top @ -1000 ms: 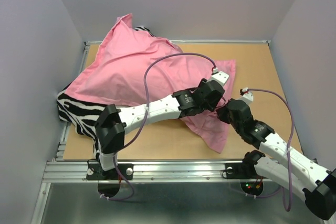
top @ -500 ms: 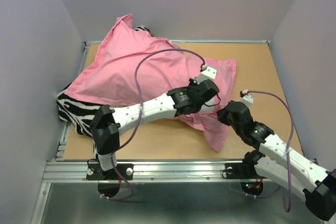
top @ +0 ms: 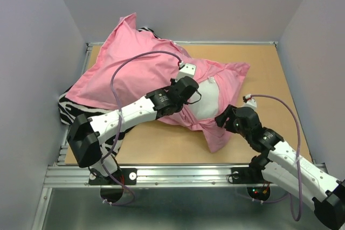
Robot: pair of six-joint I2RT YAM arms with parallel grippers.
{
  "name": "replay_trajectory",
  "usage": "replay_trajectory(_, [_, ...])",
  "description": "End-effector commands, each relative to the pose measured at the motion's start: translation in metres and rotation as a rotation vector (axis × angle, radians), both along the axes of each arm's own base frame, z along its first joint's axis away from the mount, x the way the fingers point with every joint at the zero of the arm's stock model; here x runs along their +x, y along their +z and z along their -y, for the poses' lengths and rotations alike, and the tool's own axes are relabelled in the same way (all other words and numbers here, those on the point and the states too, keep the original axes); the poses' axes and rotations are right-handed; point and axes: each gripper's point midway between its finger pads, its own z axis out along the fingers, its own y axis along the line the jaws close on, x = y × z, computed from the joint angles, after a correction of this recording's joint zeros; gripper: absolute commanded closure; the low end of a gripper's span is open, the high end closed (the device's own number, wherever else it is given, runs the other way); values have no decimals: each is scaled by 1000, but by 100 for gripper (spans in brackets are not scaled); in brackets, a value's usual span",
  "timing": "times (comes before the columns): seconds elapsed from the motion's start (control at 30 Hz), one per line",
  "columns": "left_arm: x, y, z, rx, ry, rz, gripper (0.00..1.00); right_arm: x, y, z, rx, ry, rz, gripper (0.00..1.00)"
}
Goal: Remove the pillowcase from the pillow
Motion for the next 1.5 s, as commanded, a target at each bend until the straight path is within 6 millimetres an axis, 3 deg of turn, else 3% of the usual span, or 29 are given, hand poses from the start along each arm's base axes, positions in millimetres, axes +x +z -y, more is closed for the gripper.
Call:
replay_trajectory(0.0, [-16, -8, 7, -84, -42, -29, 100, -6, 48, -20, 76, 136, 90, 27])
replay_trajectory(0.07, [-22, -17, 11, -107, -61, -45, 100, -9, 55, -29, 91, 185, 81, 16])
replay_trajectory(0.13, [-23, -21, 13, -109, -64, -49, 100, -11, 49, -34, 94, 205, 49, 13])
replay_trajectory(0.33, [-22, -18, 23, -143, -82, -42, 100, -11, 3, -22, 77, 83, -69, 9])
replay_trajectory(0.43, [-19, -17, 25, -138, -77, -34, 100, -23, -19, -16, 91, 53, -120, 29])
replay_trajectory(0.5, [-17, -16, 26, -137, -74, -29, 100, -33, -32, -13, 124, 24, -167, 60])
replay_trajectory(0.53, [-16, -18, 26, -134, -71, -32, 100, -40, -41, -11, 155, 3, -191, 81])
replay_trajectory(0.57, [-15, -17, 27, -135, -70, -30, 100, -46, -49, -8, 161, -10, -216, 90])
replay_trajectory(0.63, [-14, -16, 27, -139, -67, -29, 100, -54, -60, -6, 188, -32, -243, 98])
replay_trajectory(0.73, [-13, -7, 30, -160, -76, -21, 100, -57, -80, 6, 207, -115, -242, 99])
replay_trajectory(0.87, [-21, 11, 47, -165, -154, -7, 100, -40, -70, 3, 265, -120, -121, 100])
replay_trajectory(0.9, [-22, 22, 53, -178, -172, 7, 98, -36, -65, -1, 277, -103, -95, 100])
replay_trajectory(0.97, [-29, 24, 63, -158, -213, 1, 93, -29, -55, -5, 277, -64, -34, 99])
replay_trajectory(1.07, [-31, 36, 77, -150, -245, 10, 70, -19, -37, -11, 291, -29, 57, 99])
replay_trajectory(1.1, [-34, 35, 77, -131, -248, 6, 56, -17, -35, -9, 278, -27, 75, 99])
replay_trajectory(1.13, [-34, 45, 81, -138, -252, 19, 49, -17, -34, -8, 268, -26, 81, 99])
replay_trajectory(1.2, [-36, 48, 83, -103, -256, 28, 39, -15, -30, -9, 259, -15, 96, 99])
replay_trajectory(1.33, [-63, 78, 105, -96, -330, 65, 35, -14, -26, -9, 257, -10, 101, 99])
replay_trajectory(1.47, [-92, 72, 134, -86, -421, 37, 34, -14, -26, -10, 254, -12, 93, 100])
